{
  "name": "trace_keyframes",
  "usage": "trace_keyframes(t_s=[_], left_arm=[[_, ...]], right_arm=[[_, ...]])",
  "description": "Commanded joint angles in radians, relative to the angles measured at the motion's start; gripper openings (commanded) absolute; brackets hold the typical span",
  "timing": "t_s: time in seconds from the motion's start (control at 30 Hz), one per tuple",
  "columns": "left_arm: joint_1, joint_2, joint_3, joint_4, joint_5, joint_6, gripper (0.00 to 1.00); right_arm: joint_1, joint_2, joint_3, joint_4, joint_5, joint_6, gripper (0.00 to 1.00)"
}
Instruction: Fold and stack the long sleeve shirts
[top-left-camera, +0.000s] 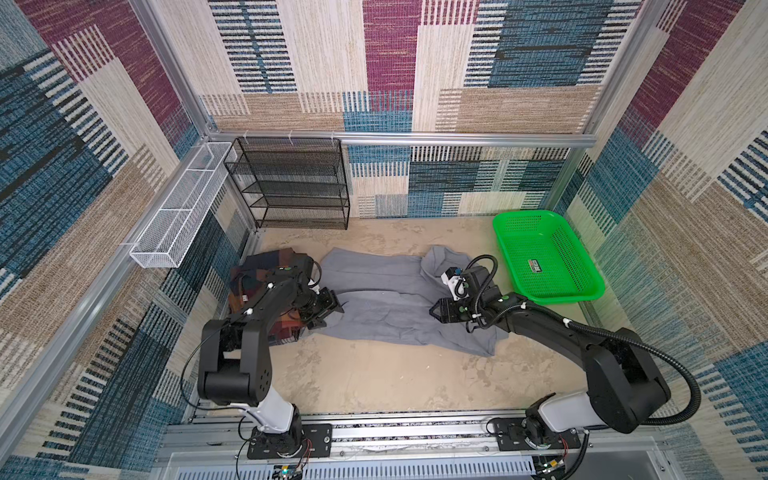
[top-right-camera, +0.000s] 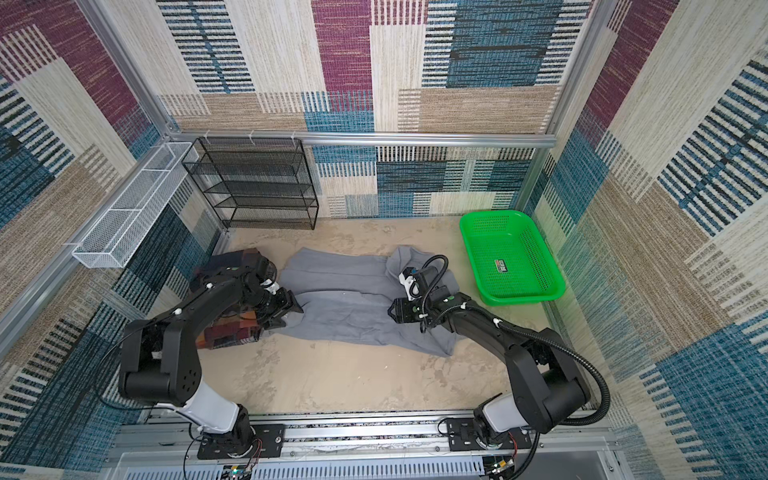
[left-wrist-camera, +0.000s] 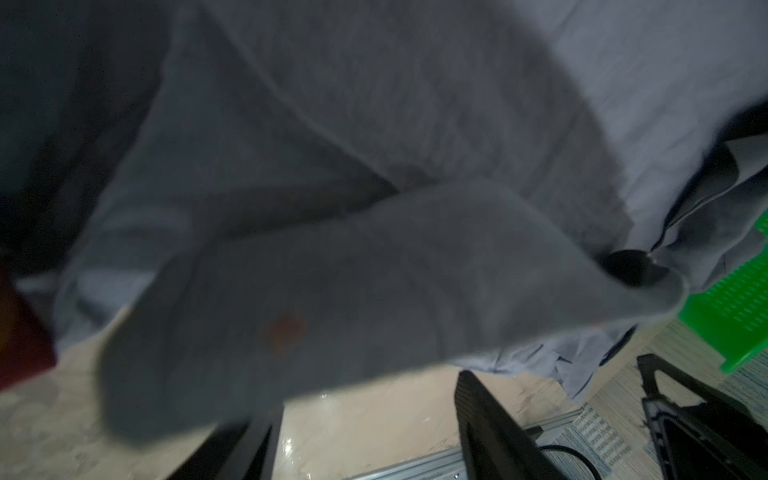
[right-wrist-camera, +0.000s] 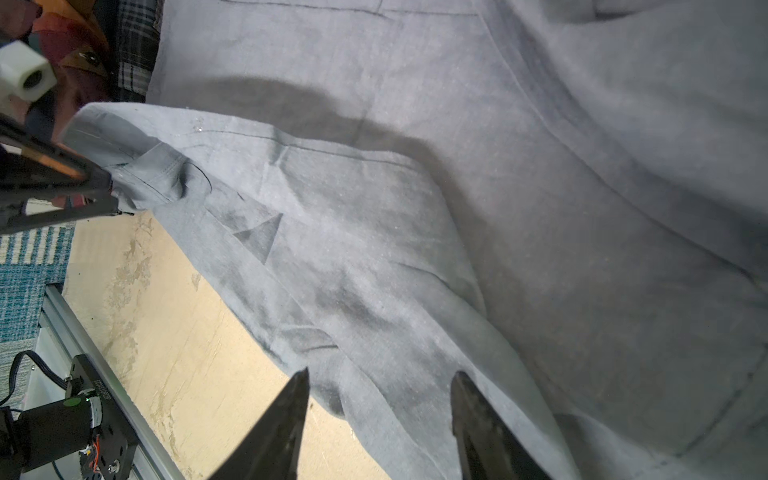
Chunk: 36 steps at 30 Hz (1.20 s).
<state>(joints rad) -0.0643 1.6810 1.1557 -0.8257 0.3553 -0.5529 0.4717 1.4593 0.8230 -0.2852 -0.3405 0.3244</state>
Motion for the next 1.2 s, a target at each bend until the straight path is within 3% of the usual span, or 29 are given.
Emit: trace_keyframes(t_s=[0.0, 0.2, 0.4, 0.57, 0.8, 1.0, 1.17], left_arm=[[0.003, 0.104, 0.099, -0.054, -0.066, 0.047, 0.69], [0.017, 0.268, 0.265, -0.135, -0.123, 0.086, 0.69], [0.051, 0.306, 0.315, -0.165, -0.056, 0.101, 0.69], [0.035, 0.231, 0.179, -0.111, -0.005, 0.081, 0.69], [0.021, 0.109, -0.076, 0.011, 0.097, 0.028, 0.69], [0.013, -0.019, -0.209, 0.017, 0.140, 0.034, 0.69], [0.014, -0.174, -0.281, -0.034, 0.195, 0.036, 0.70]], right_arm=[[0.001, 0.029, -0.003, 0.024, 0.006, -0.013, 0.57], [0.001, 0.074, -0.021, 0.020, 0.069, -0.013, 0.57], [0.005, -0.011, -0.035, 0.000, 0.173, 0.030, 0.57], [0.037, -0.083, -0.082, 0.042, 0.016, 0.101, 0.57], [0.046, -0.010, -0.149, 0.079, -0.007, 0.116, 0.58], [0.042, -0.034, -0.223, 0.041, 0.089, 0.148, 0.60], [0.036, -0.164, -0.234, -0.063, 0.181, 0.157, 0.61]])
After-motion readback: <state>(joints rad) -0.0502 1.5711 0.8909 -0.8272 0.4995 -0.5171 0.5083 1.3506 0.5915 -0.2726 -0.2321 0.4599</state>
